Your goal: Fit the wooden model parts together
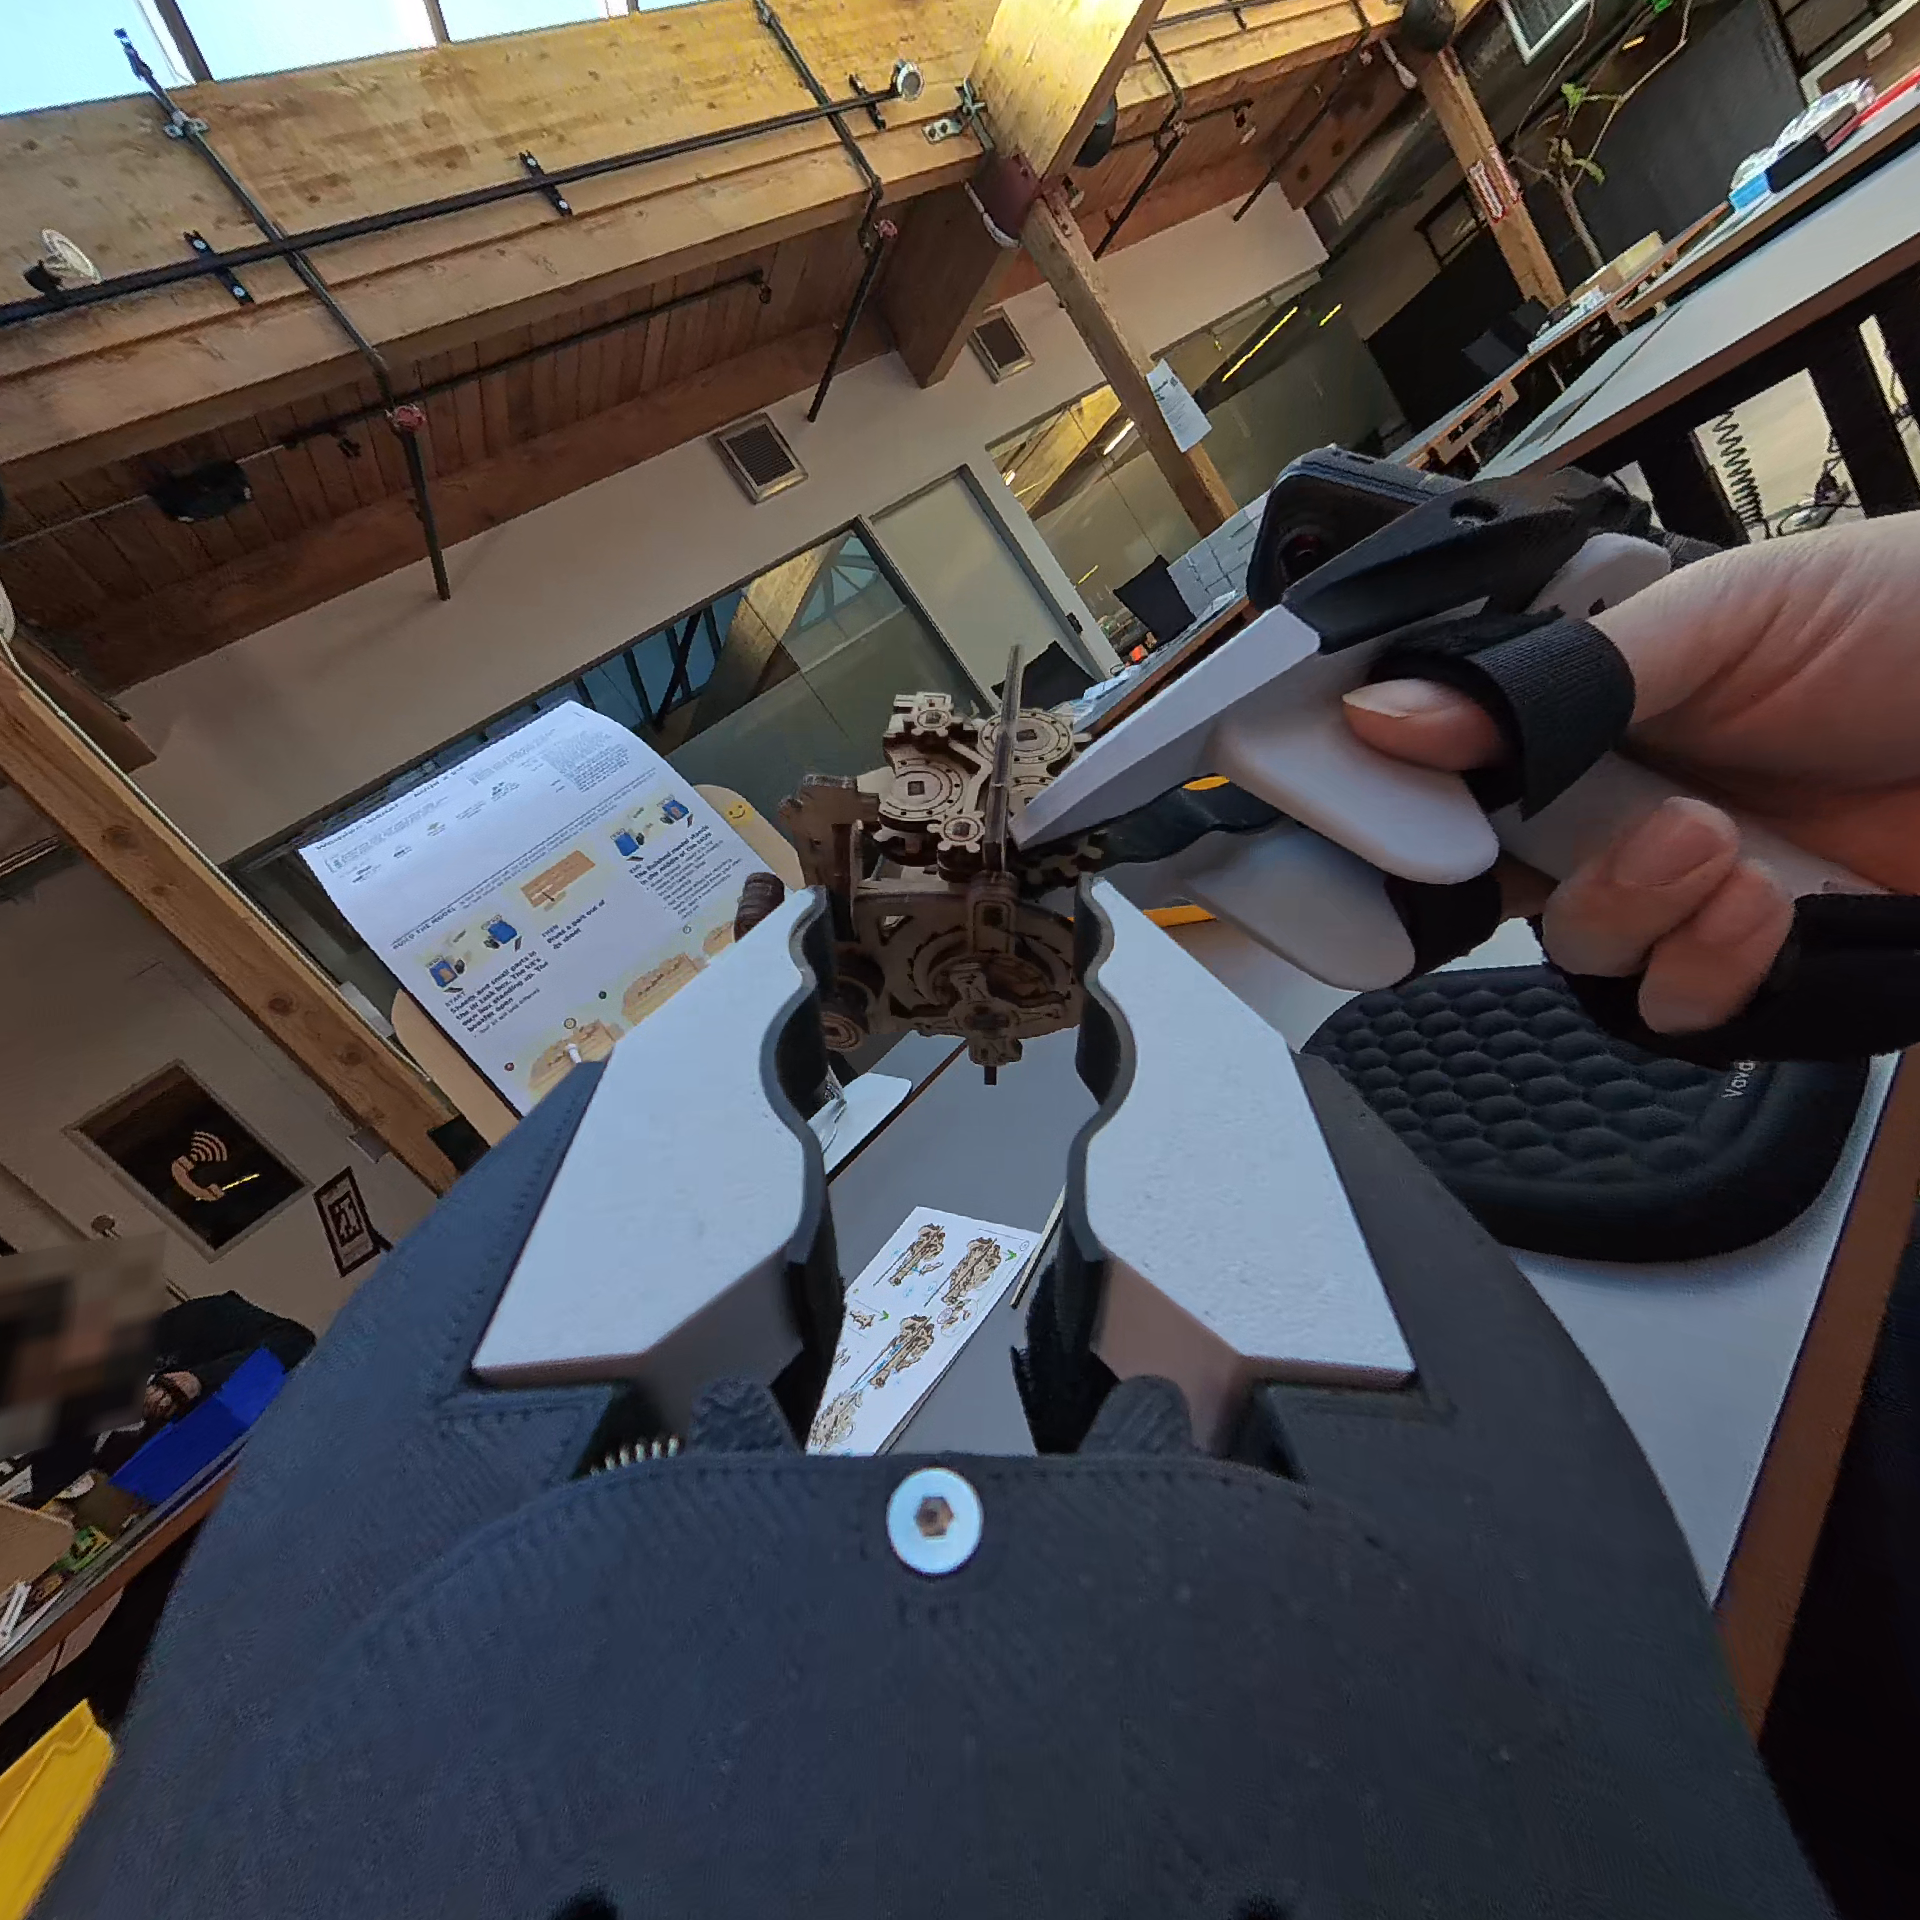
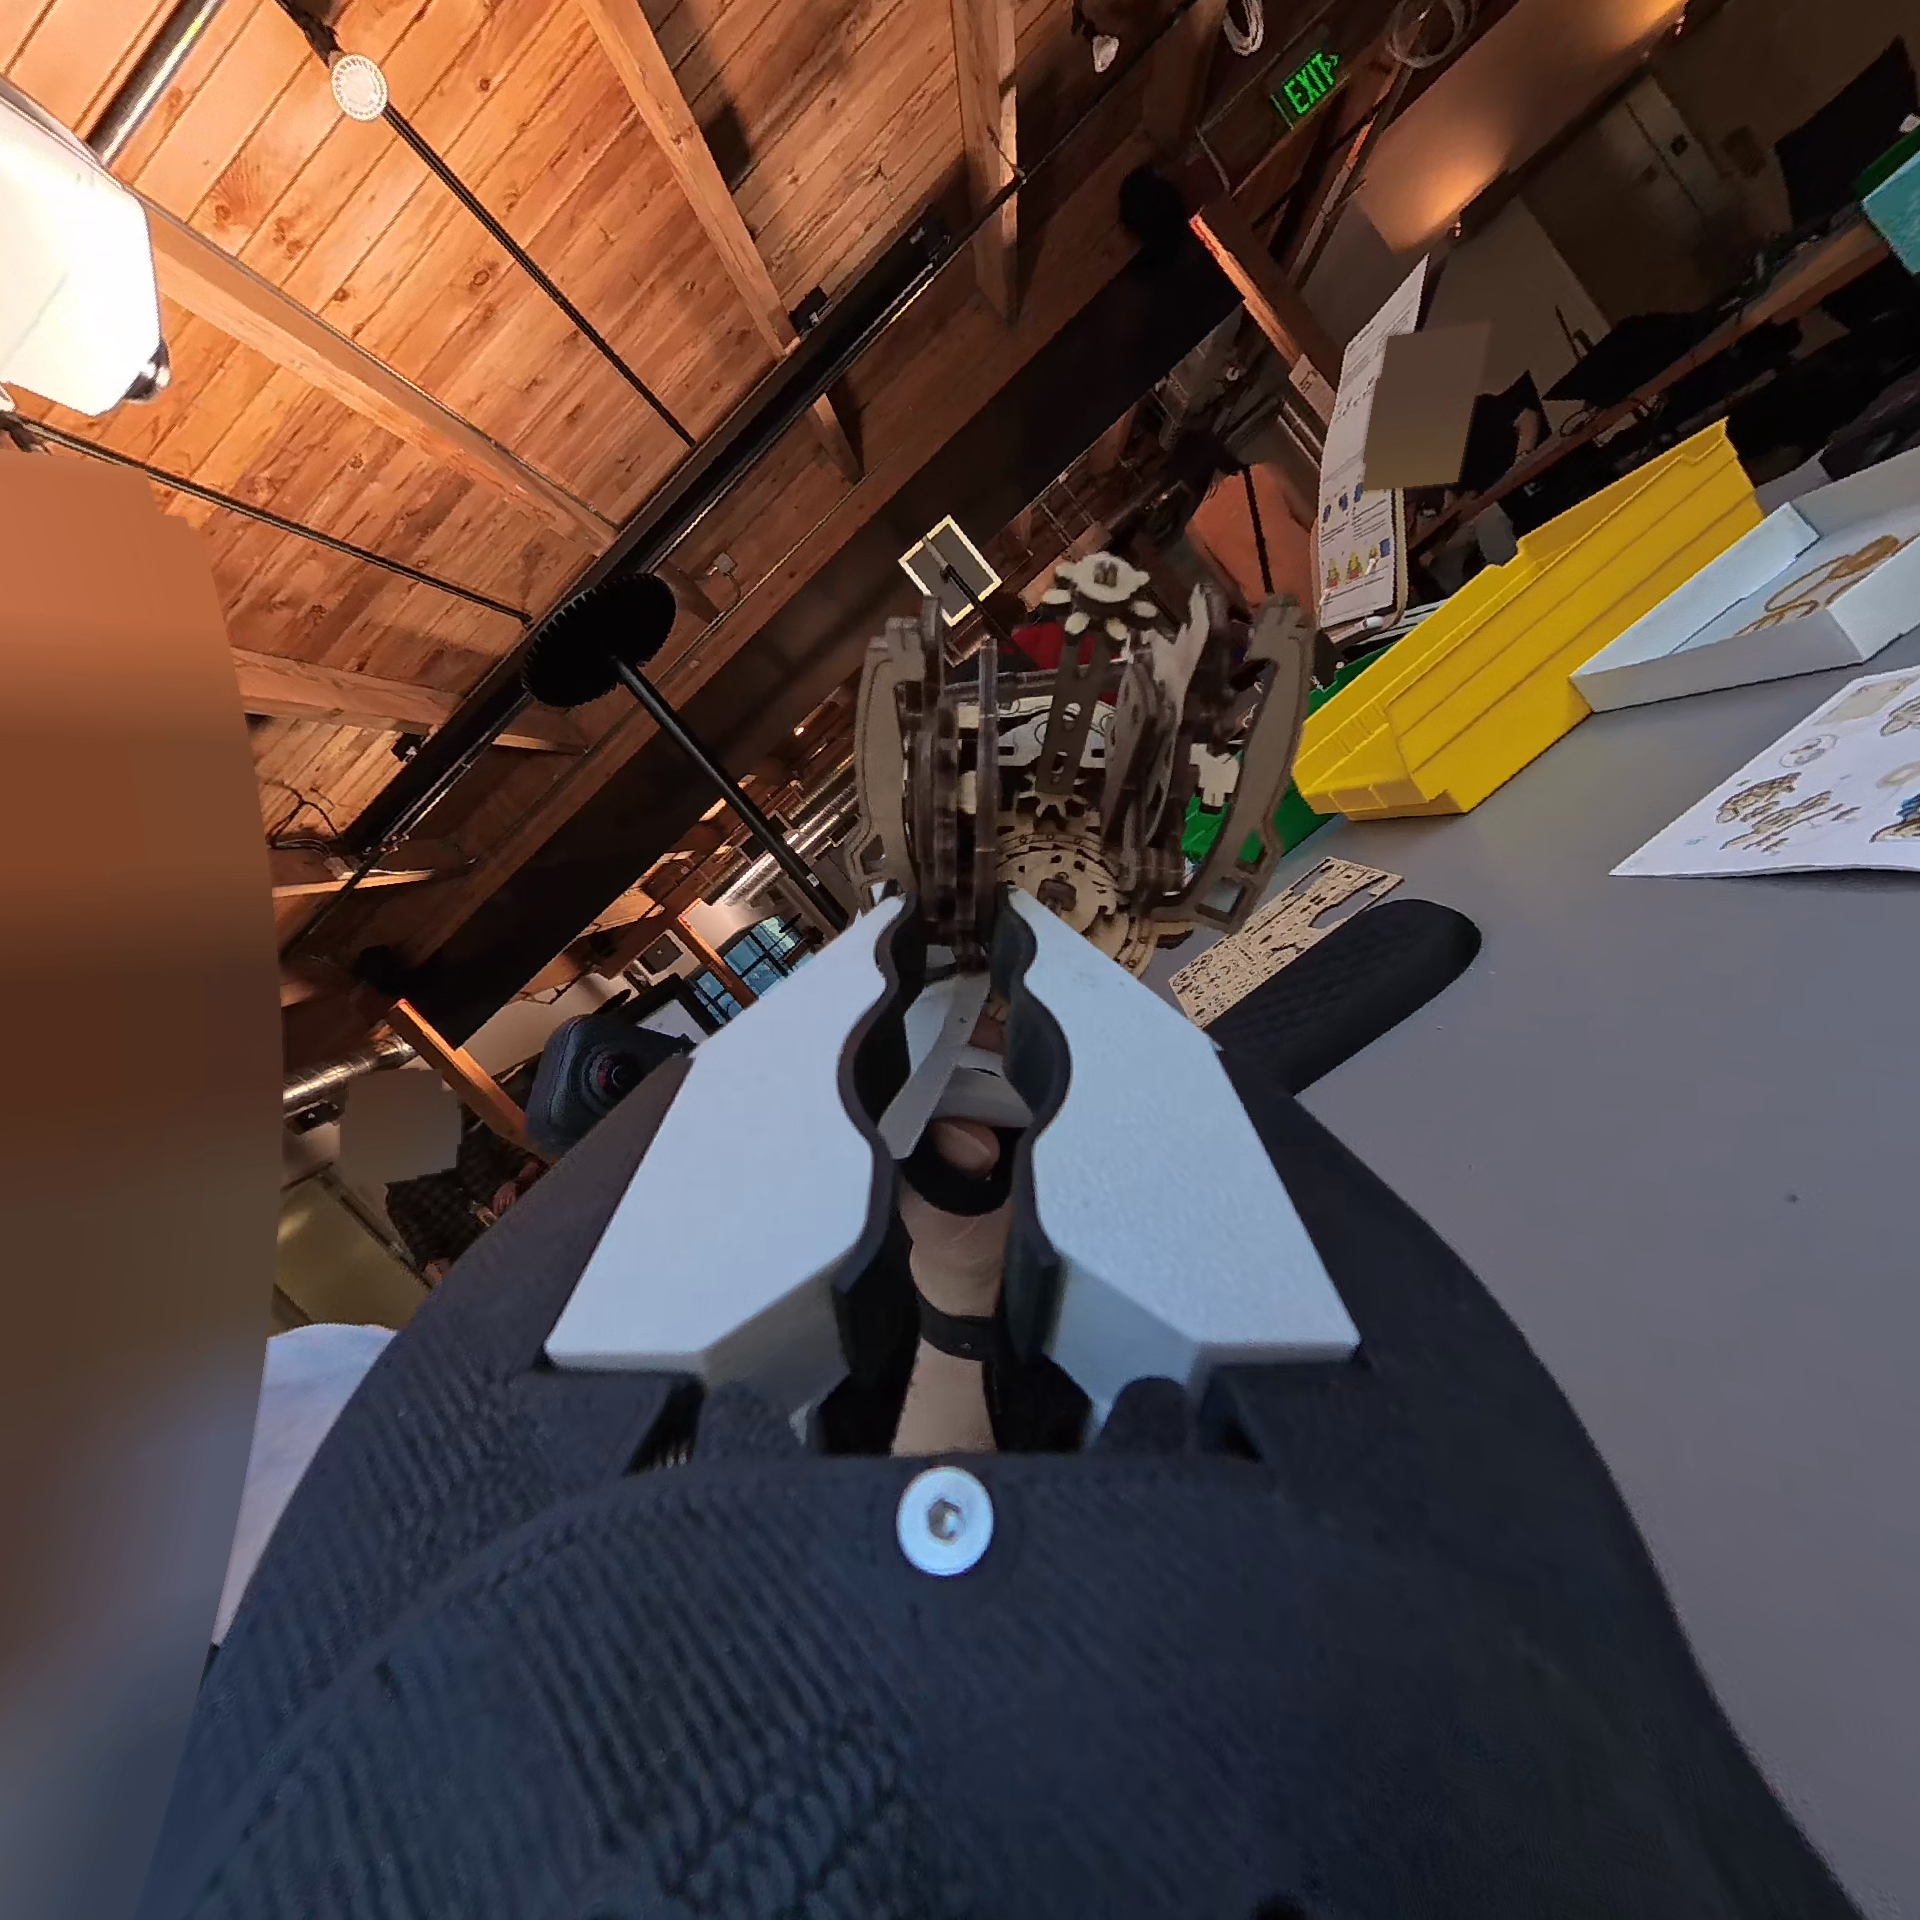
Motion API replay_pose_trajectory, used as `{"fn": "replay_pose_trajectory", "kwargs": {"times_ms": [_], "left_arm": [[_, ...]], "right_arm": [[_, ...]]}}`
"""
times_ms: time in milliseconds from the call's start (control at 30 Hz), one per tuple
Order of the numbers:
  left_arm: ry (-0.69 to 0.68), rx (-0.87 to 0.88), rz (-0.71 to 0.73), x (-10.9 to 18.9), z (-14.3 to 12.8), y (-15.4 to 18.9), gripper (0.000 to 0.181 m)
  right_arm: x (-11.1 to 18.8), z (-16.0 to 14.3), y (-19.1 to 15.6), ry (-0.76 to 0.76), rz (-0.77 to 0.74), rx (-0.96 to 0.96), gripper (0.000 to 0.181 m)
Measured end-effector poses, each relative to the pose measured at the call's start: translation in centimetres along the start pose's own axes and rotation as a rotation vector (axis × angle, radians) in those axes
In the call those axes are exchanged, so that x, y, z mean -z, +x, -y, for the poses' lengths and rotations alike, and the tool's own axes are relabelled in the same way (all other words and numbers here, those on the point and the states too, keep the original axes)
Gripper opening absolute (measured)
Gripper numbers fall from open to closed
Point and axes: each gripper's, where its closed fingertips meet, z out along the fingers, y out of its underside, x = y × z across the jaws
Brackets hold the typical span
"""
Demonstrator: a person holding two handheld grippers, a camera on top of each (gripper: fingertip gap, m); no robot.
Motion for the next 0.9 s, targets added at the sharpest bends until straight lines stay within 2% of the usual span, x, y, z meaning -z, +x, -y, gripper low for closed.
{"fn": "replay_pose_trajectory", "kwargs": {"times_ms": [300,667,900], "left_arm": [[-0.017,0.011,0.014,-0.2,0.7,-0.8,0.044],[-0.051,0.025,0.003,0.0,0.5,-0.8,0.044],[-0.031,-0.003,0.030,-0.1,1.4,-0.6,0.046]], "right_arm": [[-0.6,0.7,-0.7,-0.036,-0.057,0.099,0.010],[-0.6,0.5,-0.6,-0.036,-0.054,0.092,0.010],[-0.4,0.7,-1.4,-0.012,-0.016,0.110,0.010]]}}
